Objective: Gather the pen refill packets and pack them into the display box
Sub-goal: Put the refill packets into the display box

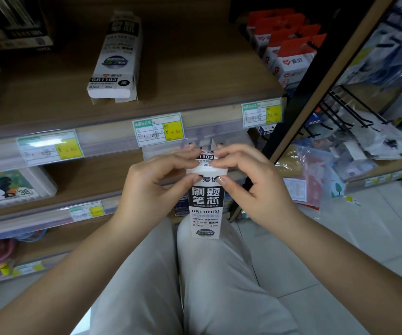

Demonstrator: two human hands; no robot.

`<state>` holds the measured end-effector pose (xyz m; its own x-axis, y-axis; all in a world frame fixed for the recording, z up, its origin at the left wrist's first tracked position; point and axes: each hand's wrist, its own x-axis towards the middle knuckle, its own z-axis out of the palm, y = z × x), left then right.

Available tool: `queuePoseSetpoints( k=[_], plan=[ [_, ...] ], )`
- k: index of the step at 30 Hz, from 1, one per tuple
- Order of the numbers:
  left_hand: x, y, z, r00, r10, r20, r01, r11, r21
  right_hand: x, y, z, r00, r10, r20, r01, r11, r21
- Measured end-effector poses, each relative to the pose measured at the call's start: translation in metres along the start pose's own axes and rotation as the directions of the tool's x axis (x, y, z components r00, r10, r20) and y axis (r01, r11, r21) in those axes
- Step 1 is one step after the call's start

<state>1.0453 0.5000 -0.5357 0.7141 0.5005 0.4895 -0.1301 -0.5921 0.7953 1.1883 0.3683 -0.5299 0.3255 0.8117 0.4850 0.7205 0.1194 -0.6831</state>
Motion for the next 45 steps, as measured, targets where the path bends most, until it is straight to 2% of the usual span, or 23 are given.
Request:
queuePoseSetpoints(
  k=[5, 11, 15, 21, 26, 32, 37, 40, 45],
  plan=[
    [0.007, 0.000, -0.001, 0.984, 0.157, 0.087, -0.168, 0.976, 0.140, -0.001, 0.002, -0.001, 1.000, 0.006, -0.018, -0.006, 1.000, 0.026],
    [0.012, -0.002, -0.006, 0.933, 0.285, 0.219, -0.342, 0.892, 0.295, -0.003, 0.003, -0.002, 1.000, -0.018, -0.004, 0.018, 1.000, -0.019],
    [0.010, 0.002, -0.004, 0.945, 0.245, 0.214, -0.299, 0.916, 0.269, 0.002, 0.000, 0.000, 0.998, -0.045, 0.047, 0.049, 0.994, -0.101],
    [0.013, -0.003, -0.009, 0.979, 0.079, 0.187, -0.123, 0.963, 0.240, 0.019, -0.002, -0.002, 0.987, 0.049, 0.155, -0.047, 0.999, -0.014],
    [0.017, 0.008, -0.016, 0.985, -0.002, 0.174, -0.026, 0.986, 0.162, 0.026, -0.010, -0.003, 0.986, 0.103, 0.129, -0.111, 0.993, 0.052],
    [0.023, 0.036, -0.033, 0.985, 0.027, 0.170, -0.054, 0.986, 0.158, 0.040, -0.047, -0.024, 0.990, 0.017, 0.140, -0.010, 0.999, -0.054],
    [0.031, 0.076, -0.057, 0.979, 0.008, 0.202, -0.059, 0.967, 0.249, 0.052, -0.093, -0.041, 0.986, -0.065, 0.151, 0.067, 0.998, -0.006],
    [0.032, 0.099, -0.072, 0.980, 0.091, 0.178, -0.146, 0.935, 0.325, 0.059, -0.118, -0.046, 0.982, -0.120, 0.143, 0.119, 0.993, 0.012],
    [0.023, 0.131, -0.102, 0.961, 0.272, 0.045, -0.261, 0.846, 0.465, 0.075, -0.157, -0.053, 0.975, -0.166, 0.149, 0.158, 0.985, 0.062]
  ],
)
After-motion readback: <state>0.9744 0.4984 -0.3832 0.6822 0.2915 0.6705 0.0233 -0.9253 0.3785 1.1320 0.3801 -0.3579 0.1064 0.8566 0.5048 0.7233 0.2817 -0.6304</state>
